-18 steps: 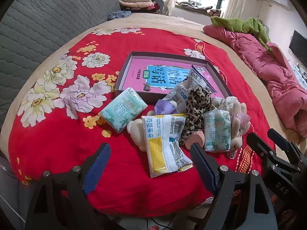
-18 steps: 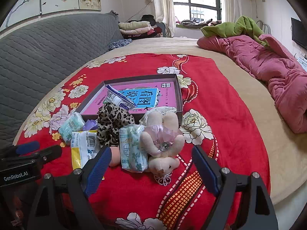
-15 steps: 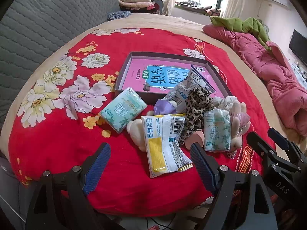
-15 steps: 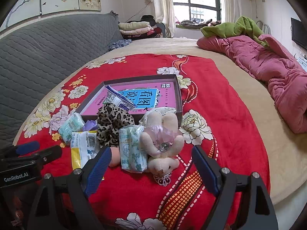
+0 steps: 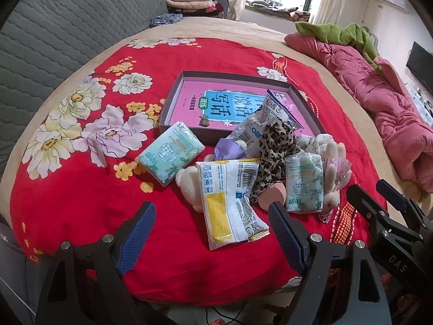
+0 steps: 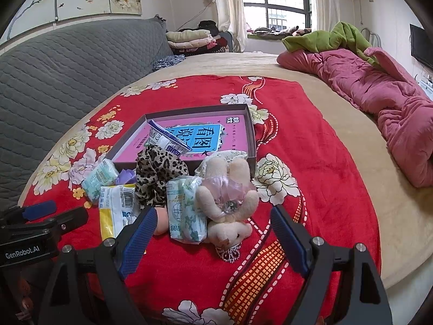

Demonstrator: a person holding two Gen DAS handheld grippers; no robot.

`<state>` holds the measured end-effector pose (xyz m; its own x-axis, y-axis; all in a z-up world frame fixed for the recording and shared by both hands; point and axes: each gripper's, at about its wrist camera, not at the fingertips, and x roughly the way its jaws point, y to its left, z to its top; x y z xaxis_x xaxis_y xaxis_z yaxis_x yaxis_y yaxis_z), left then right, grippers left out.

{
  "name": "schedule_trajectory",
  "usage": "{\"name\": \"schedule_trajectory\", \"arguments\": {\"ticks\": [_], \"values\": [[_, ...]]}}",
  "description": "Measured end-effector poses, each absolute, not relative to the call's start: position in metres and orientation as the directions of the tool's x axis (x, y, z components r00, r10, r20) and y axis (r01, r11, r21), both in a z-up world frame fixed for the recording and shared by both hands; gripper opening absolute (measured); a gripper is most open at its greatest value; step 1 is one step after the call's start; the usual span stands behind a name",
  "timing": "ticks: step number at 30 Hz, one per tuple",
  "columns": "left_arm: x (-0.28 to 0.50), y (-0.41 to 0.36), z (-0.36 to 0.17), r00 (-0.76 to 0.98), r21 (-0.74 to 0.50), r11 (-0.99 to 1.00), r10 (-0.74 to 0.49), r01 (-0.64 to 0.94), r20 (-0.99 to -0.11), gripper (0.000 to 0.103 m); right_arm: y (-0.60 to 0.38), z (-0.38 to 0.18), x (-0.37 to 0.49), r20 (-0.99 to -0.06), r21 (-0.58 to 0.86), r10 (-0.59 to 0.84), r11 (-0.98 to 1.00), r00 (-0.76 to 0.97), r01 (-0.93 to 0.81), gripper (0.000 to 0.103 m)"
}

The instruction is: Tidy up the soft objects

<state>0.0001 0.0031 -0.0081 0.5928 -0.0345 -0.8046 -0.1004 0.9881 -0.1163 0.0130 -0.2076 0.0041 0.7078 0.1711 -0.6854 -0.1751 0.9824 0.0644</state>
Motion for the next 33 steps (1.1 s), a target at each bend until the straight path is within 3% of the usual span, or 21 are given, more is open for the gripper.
{"name": "schedule_trajectory", "arguments": {"ticks": [33], "values": [[0.0021, 0.0009, -0.0103, 0.585, -0.148, 0.986, -0.076, -0.076, -0.808, 0.085, -0.2165, 0.0040, 0.0150, -0.684, 0.076, 0.163, 0.985, 0.711, -0.153, 0.085]]}}
